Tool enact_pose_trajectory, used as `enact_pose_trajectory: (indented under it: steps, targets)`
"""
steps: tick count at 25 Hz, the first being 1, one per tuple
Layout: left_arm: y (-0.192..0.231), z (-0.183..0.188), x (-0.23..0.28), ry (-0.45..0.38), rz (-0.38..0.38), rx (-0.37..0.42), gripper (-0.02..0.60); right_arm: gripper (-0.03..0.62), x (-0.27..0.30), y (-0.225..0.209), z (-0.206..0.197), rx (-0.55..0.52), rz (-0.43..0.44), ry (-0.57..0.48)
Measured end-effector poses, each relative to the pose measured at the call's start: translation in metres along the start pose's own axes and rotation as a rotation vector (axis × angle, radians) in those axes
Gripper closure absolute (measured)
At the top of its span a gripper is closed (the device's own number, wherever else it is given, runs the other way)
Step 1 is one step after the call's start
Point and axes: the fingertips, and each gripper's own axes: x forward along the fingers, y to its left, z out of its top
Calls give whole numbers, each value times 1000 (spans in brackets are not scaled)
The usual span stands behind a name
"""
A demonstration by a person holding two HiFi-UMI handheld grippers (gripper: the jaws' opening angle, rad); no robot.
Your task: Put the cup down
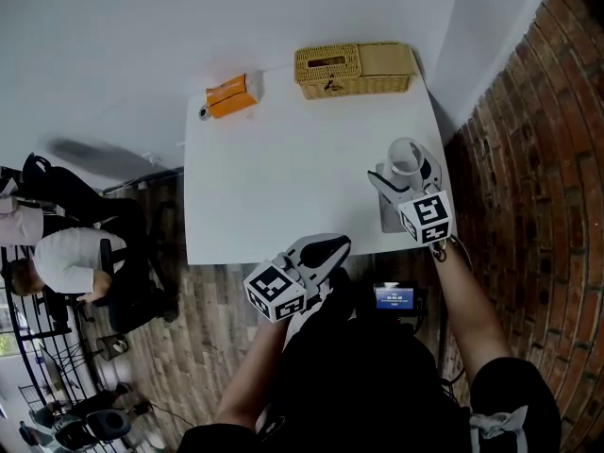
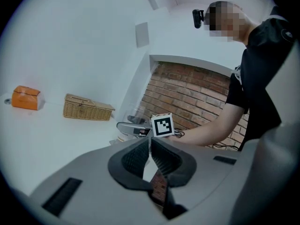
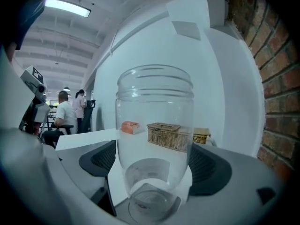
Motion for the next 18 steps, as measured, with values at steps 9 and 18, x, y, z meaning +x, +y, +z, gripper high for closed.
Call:
enact_pose_trajectory:
  steps: [9,18]
  targets:
    - [-7,0,-12,-25,-11,0,555,128,-33,5,-12,80,-54,35]
    - [-10,0,-20,-44,-30,12,555,128,-88,22,-2,144,-86,16]
